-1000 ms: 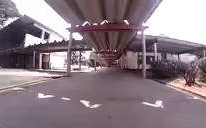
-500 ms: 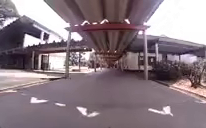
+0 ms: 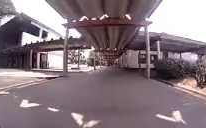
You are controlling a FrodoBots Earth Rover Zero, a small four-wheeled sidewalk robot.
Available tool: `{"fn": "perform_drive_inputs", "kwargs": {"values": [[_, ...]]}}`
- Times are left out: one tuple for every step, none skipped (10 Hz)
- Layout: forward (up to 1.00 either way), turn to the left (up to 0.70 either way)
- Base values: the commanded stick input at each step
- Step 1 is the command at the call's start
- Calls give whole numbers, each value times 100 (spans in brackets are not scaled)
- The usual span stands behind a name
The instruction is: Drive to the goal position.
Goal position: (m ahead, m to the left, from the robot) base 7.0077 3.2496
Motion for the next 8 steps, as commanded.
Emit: {"fn": "perform_drive_inputs", "kwargs": {"values": [[50, 0], [50, 0], [50, 0], [50, 0], [50, 0], [50, 0], [50, 0], [50, 0]]}}
